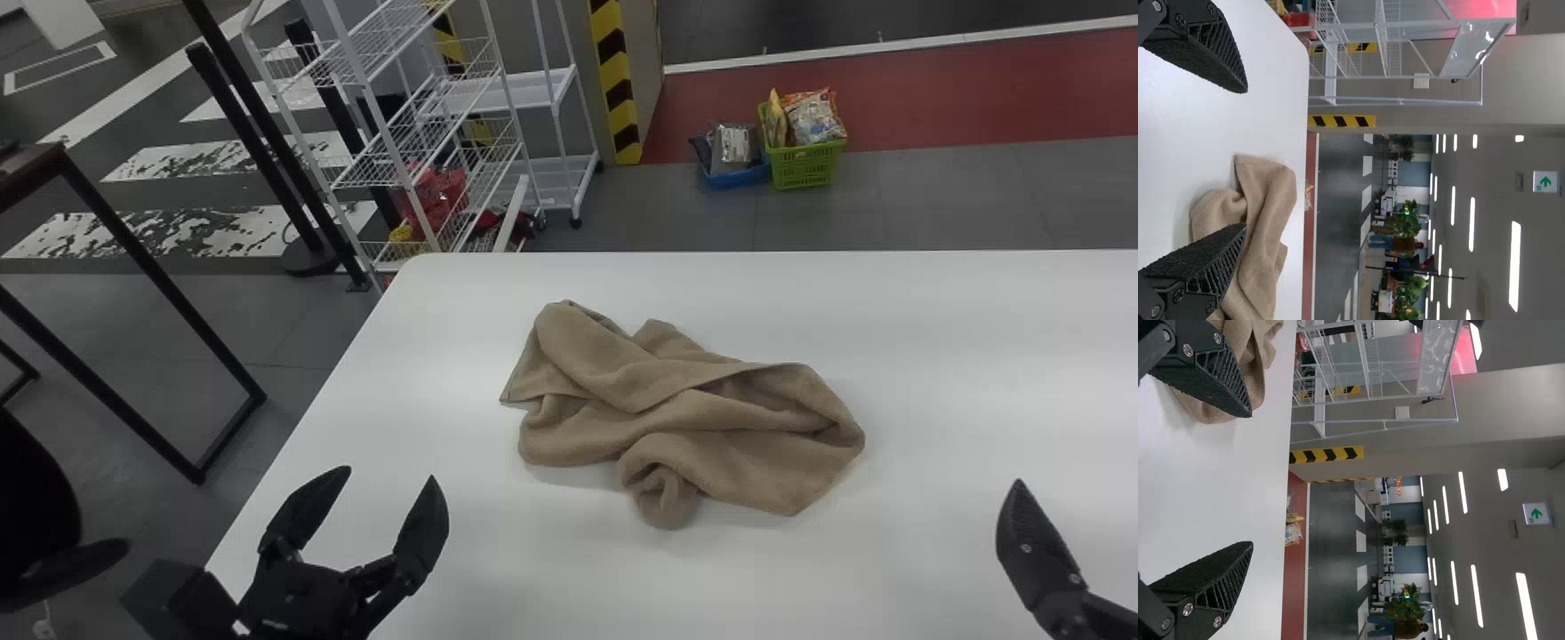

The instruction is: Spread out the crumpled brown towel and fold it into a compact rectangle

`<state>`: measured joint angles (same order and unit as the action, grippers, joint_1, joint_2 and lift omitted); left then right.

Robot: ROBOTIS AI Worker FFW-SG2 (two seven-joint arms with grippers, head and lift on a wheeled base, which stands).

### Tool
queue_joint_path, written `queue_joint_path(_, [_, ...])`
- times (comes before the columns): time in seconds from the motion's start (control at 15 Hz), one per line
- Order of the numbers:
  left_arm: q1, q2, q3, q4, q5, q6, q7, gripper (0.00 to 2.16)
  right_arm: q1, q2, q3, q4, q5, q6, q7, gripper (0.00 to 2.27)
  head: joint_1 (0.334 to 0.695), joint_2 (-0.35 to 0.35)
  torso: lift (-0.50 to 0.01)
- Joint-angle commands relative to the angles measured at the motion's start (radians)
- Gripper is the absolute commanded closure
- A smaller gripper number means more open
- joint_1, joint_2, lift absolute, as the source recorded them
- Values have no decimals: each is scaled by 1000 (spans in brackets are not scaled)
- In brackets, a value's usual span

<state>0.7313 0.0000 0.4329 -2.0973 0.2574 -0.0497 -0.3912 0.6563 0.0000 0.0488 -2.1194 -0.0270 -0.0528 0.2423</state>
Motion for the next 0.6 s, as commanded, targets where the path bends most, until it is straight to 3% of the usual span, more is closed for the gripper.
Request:
queue_joint_path(0.0, [0,-3,0,0,0,0,0,87,-1,1,-1,1,-1,0,0,134,695,335,-127])
queue_joint_path(0.53, [0,-3,1,-3,0,0,-6,87,-17,1,5,13,-2,6,0,134,695,333,-127])
